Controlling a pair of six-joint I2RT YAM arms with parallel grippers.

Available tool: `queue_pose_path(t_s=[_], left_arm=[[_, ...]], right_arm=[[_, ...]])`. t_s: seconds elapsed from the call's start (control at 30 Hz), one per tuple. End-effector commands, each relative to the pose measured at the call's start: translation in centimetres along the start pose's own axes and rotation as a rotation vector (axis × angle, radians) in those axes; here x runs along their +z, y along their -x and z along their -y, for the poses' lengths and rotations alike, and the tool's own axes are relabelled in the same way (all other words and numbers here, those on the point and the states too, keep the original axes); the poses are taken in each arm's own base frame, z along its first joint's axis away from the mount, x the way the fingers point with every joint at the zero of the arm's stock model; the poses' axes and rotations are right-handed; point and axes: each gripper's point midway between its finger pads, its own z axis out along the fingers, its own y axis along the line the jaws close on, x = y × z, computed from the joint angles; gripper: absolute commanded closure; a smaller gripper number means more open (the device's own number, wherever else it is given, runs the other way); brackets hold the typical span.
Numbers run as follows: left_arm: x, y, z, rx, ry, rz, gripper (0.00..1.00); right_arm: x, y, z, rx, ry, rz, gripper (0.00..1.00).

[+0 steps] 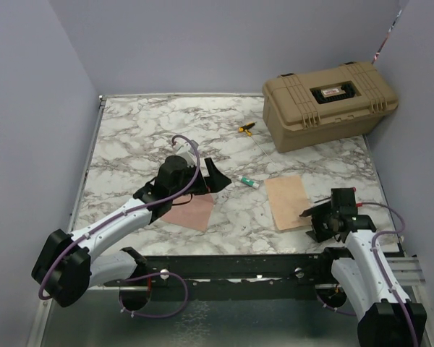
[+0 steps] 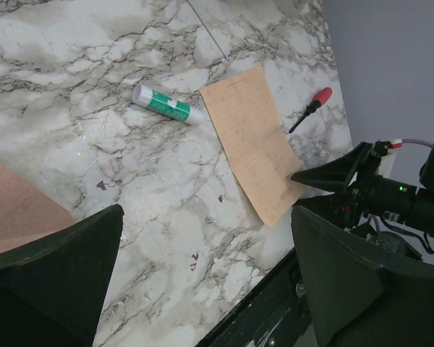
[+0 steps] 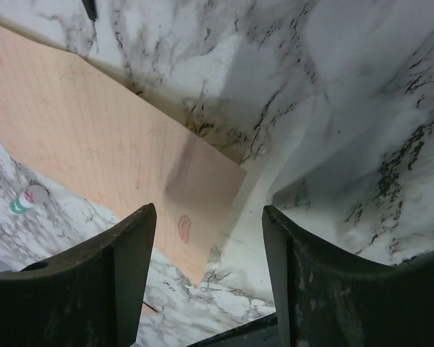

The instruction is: Place the letter into the envelope and seal it

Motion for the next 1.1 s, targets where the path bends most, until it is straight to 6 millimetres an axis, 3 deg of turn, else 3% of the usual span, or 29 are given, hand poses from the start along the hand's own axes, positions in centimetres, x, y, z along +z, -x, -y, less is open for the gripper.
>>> queue_pose_path(t_s=[0.0, 0.07, 0.3, 0.43, 0.5, 0.6, 0.83, 0.93, 1.07], left_arm=[[0.1, 2.5, 2.2, 0.039, -0.045, 0.065, 0.01], [0.1, 2.9, 2.7, 0.046, -0.055, 0.073, 0.01], [-0.3, 3.3, 3.3, 0.042, -0.076, 0.088, 0.01], [-0.5, 3.5, 3.3, 0.039, -0.073, 0.102, 0.01], [-0.5, 3.7, 3.3, 0.038, -0.068, 0.108, 0.01], [-0.3, 3.9, 3.4, 0.04, -0.067, 0.11, 0.01], [-0.6, 5.2, 4.3, 0.069, -0.074, 0.134, 0.01], [-1.0, 6.1, 4.8, 0.086, -0.066, 0.154, 0.01], [-1.7, 7.4, 5.9, 0.118, -0.068, 0.182, 0.01]], right_arm=[[1.4, 0.0, -1.5, 0.053, 0.091, -0.005, 0.38], [1.7, 0.3, -2.1, 0.045, 0.127, 0.009, 0.45], [2.4, 1.7, -2.8, 0.074, 0.228, 0.105, 0.54], [2.1, 2.1, -3.4, 0.064, 0.252, 0.124, 0.93], [1.5, 2.6, -3.8, 0.05, 0.26, 0.149, 1.0], [-0.2, 3.5, -4.8, 0.015, 0.276, 0.191, 1.0], [-7.2, 6.3, -8.6, -0.083, 0.355, 0.344, 1.0], [-10.3, 6.8, -11.4, -0.201, 0.438, 0.379, 1.0], [-14.3, 5.1, -16.4, -0.494, 0.635, 0.34, 1.0]])
